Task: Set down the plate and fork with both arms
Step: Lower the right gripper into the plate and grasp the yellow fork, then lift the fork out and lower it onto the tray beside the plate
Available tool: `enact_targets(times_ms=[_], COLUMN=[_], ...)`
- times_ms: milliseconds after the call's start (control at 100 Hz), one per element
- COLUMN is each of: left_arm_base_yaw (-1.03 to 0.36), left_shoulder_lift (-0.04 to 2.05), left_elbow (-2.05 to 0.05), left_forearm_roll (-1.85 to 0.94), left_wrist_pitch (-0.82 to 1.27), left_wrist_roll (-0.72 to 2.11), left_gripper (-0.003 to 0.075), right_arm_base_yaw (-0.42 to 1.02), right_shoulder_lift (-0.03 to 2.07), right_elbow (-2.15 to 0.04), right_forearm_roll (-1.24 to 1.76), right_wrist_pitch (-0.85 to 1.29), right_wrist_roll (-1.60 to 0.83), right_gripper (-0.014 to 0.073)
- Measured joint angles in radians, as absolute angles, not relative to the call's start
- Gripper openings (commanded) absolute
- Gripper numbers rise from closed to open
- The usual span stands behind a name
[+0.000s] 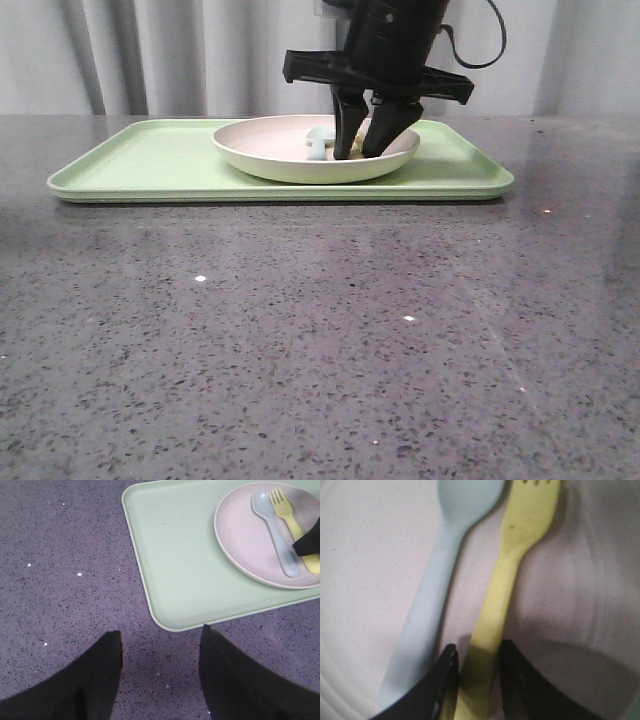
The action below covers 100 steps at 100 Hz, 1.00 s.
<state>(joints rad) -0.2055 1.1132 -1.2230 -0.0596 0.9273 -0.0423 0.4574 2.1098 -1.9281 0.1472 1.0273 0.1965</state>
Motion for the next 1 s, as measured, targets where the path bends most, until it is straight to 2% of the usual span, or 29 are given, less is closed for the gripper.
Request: enact_targets(times_ms=[110,200,590,1001], left_arm_base_yaw=[-0.206,-0.206,-0.206,-0.206], left_shoulder_lift=[1.113,1.113,1.113,1.113], left_elbow=[-1.223,-1.223,-1.223,-1.223], left_forearm_roll=[-0.06,-0.06,-0.06,-0.06], left_wrist_pitch=[0.927,0.927,0.927,0.927], left_wrist_roll=[-0.042,-0.042,-0.042,-0.042], left_gripper=[0.0354,0.0354,0.0354,0.0354], right_arm_base_yaw=[0.457,0.457,0.455,0.356], right_shoulder_lift=[2.112,2.112,2.068,1.987], right_elbow=[-1.928,-1.928,-1.926,-1.926], right_forearm_roll=[0.147,0.147,0.153,0.144], right_wrist_pitch=[1.027,1.024,1.026,1.136], right_wrist_roll=[0.196,0.196,0.199,0.2], right_gripper=[0.0018,-0.002,-0.0028,-0.0057])
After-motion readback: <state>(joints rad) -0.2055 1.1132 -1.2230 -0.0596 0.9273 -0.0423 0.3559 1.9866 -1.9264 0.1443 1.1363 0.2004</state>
